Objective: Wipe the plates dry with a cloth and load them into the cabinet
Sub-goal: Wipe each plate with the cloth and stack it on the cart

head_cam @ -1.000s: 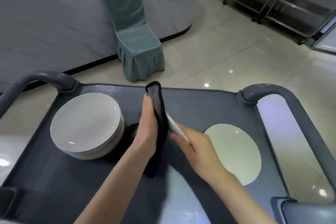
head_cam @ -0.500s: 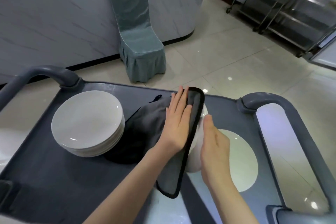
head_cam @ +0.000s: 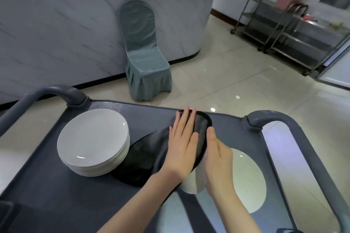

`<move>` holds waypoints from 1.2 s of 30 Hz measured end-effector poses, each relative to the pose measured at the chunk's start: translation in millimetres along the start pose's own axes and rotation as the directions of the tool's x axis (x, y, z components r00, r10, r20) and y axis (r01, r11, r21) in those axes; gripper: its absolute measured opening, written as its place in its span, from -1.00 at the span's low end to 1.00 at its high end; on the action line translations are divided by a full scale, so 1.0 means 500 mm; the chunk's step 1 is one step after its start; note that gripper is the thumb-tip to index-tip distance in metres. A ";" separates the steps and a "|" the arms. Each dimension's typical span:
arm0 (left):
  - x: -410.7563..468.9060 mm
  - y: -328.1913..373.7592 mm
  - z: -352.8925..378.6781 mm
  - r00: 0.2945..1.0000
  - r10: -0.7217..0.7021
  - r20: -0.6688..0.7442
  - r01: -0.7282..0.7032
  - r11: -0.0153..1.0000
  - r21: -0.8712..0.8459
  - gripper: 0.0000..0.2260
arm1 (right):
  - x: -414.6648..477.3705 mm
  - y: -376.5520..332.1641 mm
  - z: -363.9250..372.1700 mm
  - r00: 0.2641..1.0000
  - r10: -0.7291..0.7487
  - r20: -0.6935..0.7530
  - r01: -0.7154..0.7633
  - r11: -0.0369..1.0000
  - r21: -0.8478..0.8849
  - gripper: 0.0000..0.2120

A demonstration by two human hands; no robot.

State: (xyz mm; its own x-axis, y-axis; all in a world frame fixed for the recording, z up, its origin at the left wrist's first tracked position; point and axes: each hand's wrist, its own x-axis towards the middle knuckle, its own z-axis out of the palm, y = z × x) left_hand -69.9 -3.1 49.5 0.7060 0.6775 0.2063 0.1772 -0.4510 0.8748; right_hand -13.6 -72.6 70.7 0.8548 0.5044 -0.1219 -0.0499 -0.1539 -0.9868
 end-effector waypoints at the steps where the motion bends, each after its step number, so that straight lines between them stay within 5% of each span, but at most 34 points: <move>1: -0.017 0.001 0.009 0.999 0.048 0.027 -0.050 0.996 0.075 -0.59 | 0.006 -0.003 0.001 1.000 0.011 0.004 -0.011 1.000 0.025 -0.47; 5: -0.020 -0.018 0.021 0.983 0.097 0.159 -0.139 0.951 0.277 -0.53 | 0.011 0.001 -0.004 0.997 0.072 0.038 -0.076 0.990 0.122 -0.58; 14: 0.047 -0.095 -0.051 0.992 -0.075 0.099 0.085 0.991 -0.105 -0.61 | 0.023 -0.016 -0.082 0.977 0.096 0.189 -0.115 0.989 0.093 -0.52; 17: 0.011 -0.118 -0.048 0.994 -0.010 0.110 0.012 1.000 -0.023 -0.56 | 0.043 -0.034 -0.119 0.956 0.145 0.256 -0.173 0.981 0.091 -0.29; 20: 0.014 -0.093 -0.028 0.980 0.120 0.160 -0.155 0.961 0.227 -0.54 | 0.050 -0.028 -0.105 0.927 0.164 0.336 -0.192 0.980 0.053 -0.41; 23: 0.034 -0.080 -0.039 0.940 0.250 0.232 -0.310 0.909 0.280 -0.53 | 0.050 -0.021 -0.084 0.921 0.173 0.350 -0.199 0.979 0.039 -0.69; 25: 0.039 -0.092 -0.053 0.941 0.254 0.224 -0.304 0.924 0.230 -0.53 | 0.051 -0.024 -0.091 0.917 0.171 0.360 -0.195 0.980 0.033 -0.68; 30: 0.004 -0.124 -0.036 0.994 0.026 0.102 -0.034 0.996 0.081 -0.51 | 0.060 -0.018 -0.121 0.923 0.208 0.322 -0.247 0.965 0.083 -0.41; 36: 0.046 -0.095 -0.038 0.949 0.236 0.209 -0.290 0.913 0.285 -0.52 | 0.066 -0.013 -0.085 0.917 0.251 0.310 -0.281 0.958 0.055 -0.67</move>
State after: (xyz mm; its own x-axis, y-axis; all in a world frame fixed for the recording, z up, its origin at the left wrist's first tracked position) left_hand -74.9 45.0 20.8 0.8551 0.4150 0.3108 0.1527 -0.7744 0.6140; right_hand 36.6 -91.1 77.6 0.6108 0.6874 -0.3929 -0.3168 -0.2426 -0.9170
